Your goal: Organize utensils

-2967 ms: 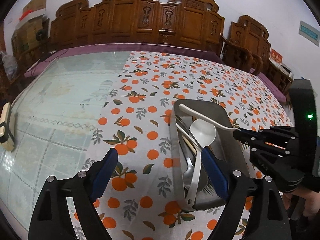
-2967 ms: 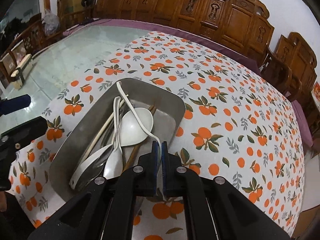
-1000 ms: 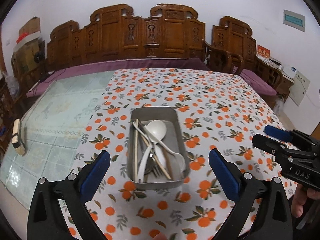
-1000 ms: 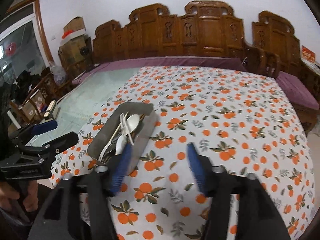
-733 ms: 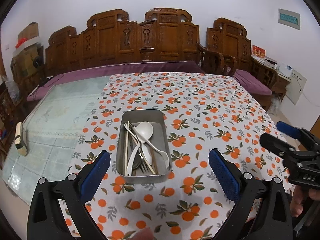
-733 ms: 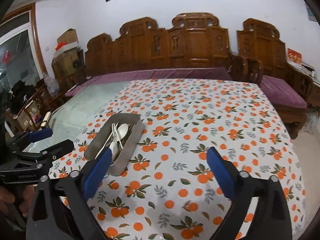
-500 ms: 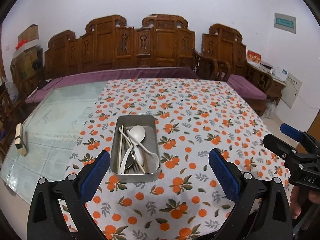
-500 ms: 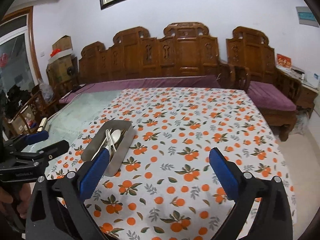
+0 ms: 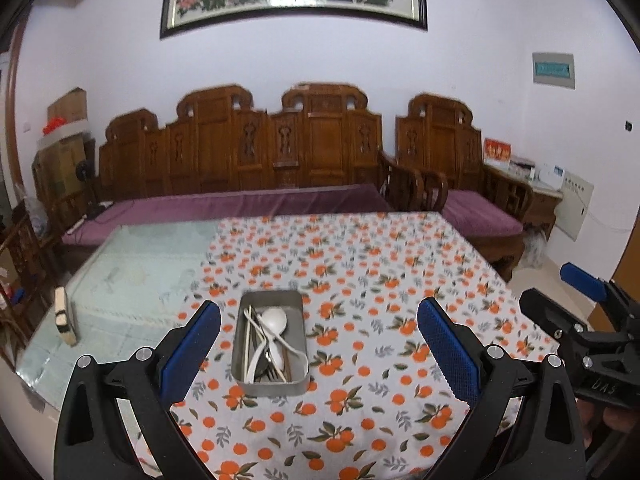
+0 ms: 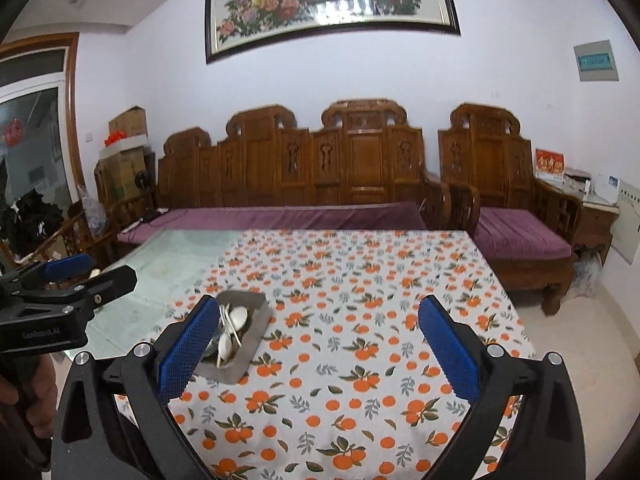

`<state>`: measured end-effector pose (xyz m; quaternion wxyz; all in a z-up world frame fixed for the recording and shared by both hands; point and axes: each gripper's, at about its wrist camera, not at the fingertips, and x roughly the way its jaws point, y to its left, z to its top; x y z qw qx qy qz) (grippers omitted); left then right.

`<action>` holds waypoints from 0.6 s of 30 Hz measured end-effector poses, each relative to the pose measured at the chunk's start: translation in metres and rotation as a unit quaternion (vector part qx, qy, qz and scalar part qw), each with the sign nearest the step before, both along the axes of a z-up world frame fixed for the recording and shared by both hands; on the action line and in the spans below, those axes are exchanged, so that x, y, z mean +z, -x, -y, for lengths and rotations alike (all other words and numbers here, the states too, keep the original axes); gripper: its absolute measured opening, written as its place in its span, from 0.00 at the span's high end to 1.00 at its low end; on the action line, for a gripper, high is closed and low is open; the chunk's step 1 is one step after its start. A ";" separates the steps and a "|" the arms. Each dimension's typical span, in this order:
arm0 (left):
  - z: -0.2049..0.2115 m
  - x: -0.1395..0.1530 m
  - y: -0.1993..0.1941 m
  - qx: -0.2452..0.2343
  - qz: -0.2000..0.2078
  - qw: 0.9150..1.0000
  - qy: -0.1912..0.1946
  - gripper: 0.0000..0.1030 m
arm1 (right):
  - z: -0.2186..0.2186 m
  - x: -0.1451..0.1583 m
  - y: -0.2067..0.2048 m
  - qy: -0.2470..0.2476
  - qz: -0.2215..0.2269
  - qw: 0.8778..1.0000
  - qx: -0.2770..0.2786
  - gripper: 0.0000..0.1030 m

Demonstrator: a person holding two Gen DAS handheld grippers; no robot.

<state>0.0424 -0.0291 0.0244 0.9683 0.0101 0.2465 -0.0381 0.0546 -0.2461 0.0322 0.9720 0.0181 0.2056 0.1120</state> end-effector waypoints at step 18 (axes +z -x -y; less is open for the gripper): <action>0.004 0.025 0.026 0.007 0.037 0.999 -0.005 0.08 | 0.001 0.028 0.029 0.001 0.039 0.999 -0.004 0.03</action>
